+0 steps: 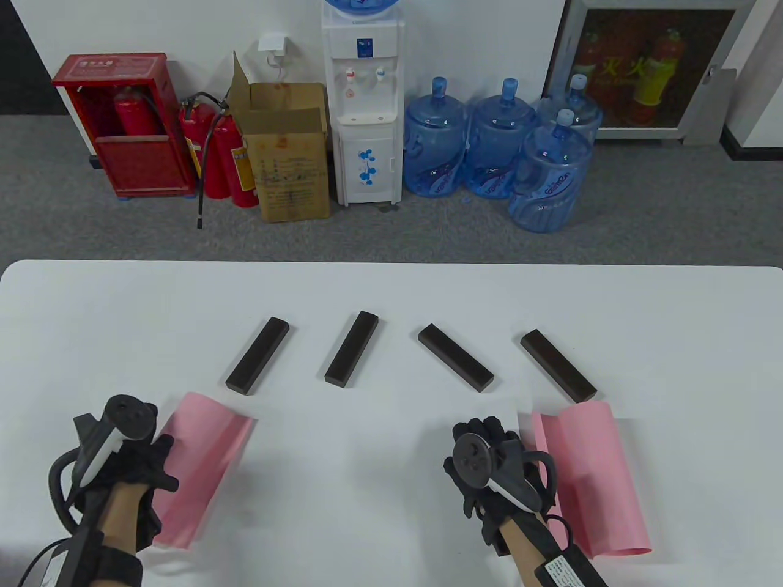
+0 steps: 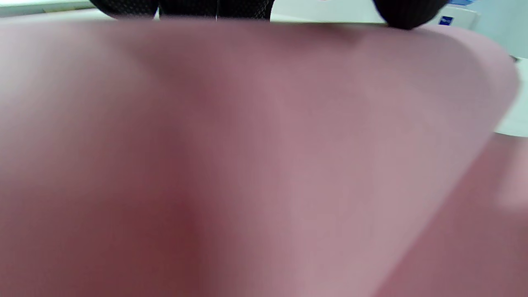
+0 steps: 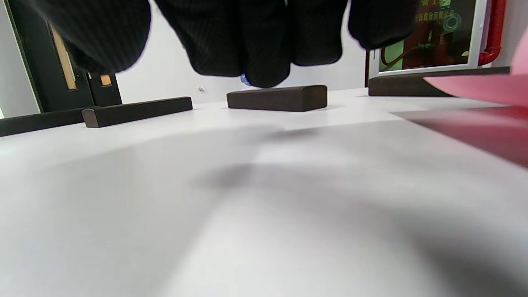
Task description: Unroll papers and secure with paperweights
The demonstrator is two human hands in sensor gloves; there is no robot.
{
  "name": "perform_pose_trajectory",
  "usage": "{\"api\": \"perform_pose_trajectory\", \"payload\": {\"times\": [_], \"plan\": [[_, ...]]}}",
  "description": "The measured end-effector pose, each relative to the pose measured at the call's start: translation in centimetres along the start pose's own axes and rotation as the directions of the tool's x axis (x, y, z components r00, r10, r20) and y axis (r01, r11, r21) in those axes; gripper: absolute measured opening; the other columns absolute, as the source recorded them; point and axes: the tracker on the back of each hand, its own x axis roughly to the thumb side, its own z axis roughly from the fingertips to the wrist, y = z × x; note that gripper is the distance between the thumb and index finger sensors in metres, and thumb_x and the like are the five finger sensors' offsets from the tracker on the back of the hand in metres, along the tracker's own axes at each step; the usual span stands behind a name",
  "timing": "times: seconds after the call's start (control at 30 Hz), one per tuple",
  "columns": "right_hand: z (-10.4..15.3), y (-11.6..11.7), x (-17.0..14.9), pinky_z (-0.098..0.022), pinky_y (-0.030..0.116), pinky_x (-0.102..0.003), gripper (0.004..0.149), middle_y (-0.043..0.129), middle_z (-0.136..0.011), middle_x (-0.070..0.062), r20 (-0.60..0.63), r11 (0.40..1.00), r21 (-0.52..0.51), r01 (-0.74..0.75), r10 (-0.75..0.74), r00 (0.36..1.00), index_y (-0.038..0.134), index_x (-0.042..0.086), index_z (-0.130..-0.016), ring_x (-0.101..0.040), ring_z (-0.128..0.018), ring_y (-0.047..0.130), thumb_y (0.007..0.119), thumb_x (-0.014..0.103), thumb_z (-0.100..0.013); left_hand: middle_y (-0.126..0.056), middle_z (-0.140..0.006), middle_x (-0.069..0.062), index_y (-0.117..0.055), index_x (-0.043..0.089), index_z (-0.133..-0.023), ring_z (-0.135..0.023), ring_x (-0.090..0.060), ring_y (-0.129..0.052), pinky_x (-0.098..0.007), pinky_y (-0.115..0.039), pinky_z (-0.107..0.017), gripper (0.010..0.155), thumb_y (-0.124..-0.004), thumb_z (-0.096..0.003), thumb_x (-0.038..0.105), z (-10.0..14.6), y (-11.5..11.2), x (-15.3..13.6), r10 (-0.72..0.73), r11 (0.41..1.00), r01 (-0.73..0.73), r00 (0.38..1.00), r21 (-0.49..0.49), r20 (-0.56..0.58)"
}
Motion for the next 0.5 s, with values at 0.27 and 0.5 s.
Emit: {"api": "perform_pose_trajectory", "payload": {"times": [0.27,0.5], "plan": [[0.0,0.1,0.2,-0.07,0.056,-0.058,0.068,0.066,-0.104,-0.008,0.016,1.0,0.006,-0.004,0.004,1.0,0.071,0.02,-0.099,-0.036,-0.101,0.062,0.072,0.052,-0.039,-0.052,-0.123,-0.013,-0.015,0.045,-0.11,-0.099,-0.045,-0.079,-0.066,-0.056,-0.073,0.086,-0.07,-0.0456,0.063,0.9,-2.4,3.4,-0.085,0.991,0.094,0.991,-0.094,0.1],[0.0,0.1,0.4,-0.07,0.056,-0.058,0.068,0.067,-0.104,-0.008,0.026,1.0,0.007,-0.006,0.006,1.0,0.071,0.02,-0.099,-0.036,-0.101,0.062,0.072,0.052,-0.039,-0.071,-0.109,-0.01,-0.017,0.04,-0.109,-0.071,-0.025,-0.099,-0.058,-0.072,-0.062,0.087,-0.076,-0.0464,0.055,2.6,-2.6,5.8,-0.141,0.988,0.13,0.981,0.086,0.131]]}}
